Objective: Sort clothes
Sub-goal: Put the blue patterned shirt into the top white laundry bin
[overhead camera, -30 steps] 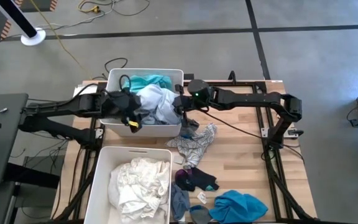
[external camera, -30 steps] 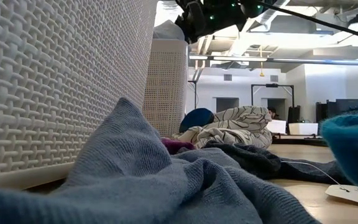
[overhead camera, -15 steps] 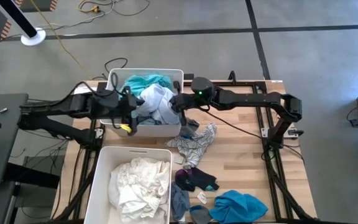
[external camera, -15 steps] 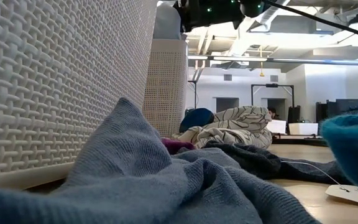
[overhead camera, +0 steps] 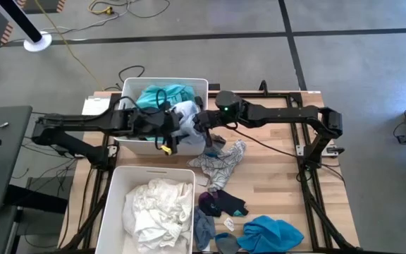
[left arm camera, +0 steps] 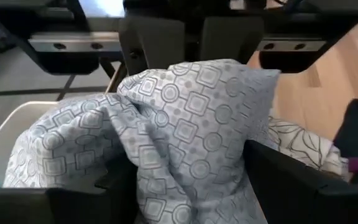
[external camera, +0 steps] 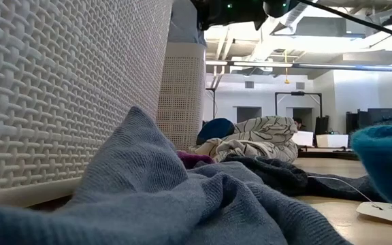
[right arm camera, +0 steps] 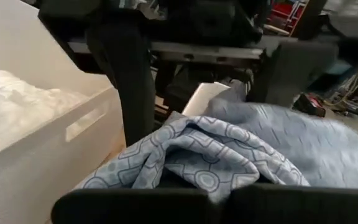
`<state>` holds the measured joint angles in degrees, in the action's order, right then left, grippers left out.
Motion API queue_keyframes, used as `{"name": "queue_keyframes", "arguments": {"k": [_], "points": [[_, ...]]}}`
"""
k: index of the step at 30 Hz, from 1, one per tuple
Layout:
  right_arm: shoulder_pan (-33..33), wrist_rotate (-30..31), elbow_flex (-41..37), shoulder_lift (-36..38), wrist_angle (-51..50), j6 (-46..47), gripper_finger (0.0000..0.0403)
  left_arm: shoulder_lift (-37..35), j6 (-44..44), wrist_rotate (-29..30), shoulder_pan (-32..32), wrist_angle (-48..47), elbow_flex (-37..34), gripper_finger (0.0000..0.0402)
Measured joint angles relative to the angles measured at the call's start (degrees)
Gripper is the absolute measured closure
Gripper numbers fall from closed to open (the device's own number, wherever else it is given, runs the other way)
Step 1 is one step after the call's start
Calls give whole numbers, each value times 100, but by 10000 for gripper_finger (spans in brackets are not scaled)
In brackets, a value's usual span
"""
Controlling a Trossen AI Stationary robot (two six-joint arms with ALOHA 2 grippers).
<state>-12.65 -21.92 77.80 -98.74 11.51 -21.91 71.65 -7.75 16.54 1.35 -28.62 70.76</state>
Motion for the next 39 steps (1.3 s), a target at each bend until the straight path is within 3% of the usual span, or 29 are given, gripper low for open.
{"name": "queue_keyframes", "arguments": {"k": [4, 7, 10, 14, 15, 19, 24, 26, 32, 39], "points": [[5, -2, 0, -1, -24, -10, 395, 208, 7, 23, 180, 17, 0, 155], [9, -10, 0, -2, -61, -46, 395, 335, -41, 10, 285, -3, 0, 182], [14, -37, 2, -2, -130, -47, 395, 351, -246, 18, 321, -7, 0, 244], [10, -35, 24, 10, -305, -46, 385, 320, -566, 192, 323, -86, -11, 362], [11, -4, 26, 11, -339, -48, 379, 305, -629, 228, 323, -100, -13, 369], [14, 181, 39, 25, -547, -34, 346, 175, -890, 640, 311, -310, -13, 369], [13, 286, 15, 34, -1083, 47, 306, -54, -1020, 1876, 328, -1167, -4, 369], [19, 448, 13, 49, -1209, 46, 292, -128, -931, 2028, 397, -1545, -4, 369], [26, 565, 13, 175, -1493, 193, 259, -174, -378, 1543, 871, -2295, -2, 369], [308, 574, 13, 653, -1466, 345, 251, -132, -97, 533, 1577, -2285, -292, 369]]}}
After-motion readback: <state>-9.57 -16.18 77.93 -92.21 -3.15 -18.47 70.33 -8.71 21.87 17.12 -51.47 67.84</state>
